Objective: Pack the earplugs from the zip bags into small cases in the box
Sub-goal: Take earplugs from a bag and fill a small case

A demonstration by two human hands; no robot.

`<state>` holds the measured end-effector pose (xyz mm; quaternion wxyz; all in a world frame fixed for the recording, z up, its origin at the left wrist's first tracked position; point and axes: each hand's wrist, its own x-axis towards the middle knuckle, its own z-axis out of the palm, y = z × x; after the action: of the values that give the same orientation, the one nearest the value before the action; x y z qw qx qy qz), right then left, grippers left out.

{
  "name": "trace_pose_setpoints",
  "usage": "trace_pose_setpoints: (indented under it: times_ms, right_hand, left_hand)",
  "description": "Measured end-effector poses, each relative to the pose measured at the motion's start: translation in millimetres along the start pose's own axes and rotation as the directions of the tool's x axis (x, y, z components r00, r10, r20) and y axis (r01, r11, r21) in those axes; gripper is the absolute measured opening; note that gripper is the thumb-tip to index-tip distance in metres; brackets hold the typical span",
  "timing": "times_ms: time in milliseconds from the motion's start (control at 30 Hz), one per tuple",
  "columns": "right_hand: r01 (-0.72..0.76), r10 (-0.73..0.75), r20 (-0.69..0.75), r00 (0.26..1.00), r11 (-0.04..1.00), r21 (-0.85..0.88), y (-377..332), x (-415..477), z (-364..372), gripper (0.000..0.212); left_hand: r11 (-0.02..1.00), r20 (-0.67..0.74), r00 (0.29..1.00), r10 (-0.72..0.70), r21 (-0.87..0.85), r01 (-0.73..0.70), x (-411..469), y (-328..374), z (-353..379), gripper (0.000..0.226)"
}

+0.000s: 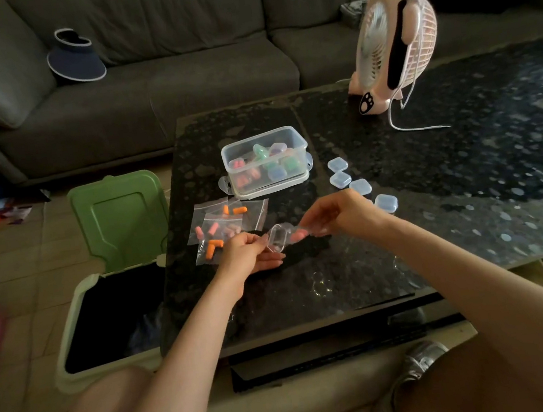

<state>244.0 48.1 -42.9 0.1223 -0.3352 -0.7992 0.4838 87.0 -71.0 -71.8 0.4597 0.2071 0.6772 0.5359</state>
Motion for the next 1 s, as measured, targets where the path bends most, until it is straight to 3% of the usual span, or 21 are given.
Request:
trace_pose_setpoints:
  times_ms: [100, 533, 1000]
  right_hand:
    - [0.029, -0.029, -0.036, 0.999, 1.000, -0.008, 0, 2, 0, 0.012]
    - [0.041, -0.036, -0.155, 0.987, 0.999, 0.029, -7, 5, -2, 0.011]
    - [0.079, -0.067, -0.108, 0.992, 0.990, 0.118, -10, 5, -4, 0.009]
  left_hand:
    - [0.997, 0.007, 0.997, -0.074, -0.017, 0.075, -1, 0, 1, 0.018]
    - [0.993, -0.038, 0.993, -0.112, 0.025, 0.113, -2, 1, 0, 0.021]
    - [0.998, -0.067, 0.996, -0.058, 0.025, 0.060, 1, -2, 0, 0.021]
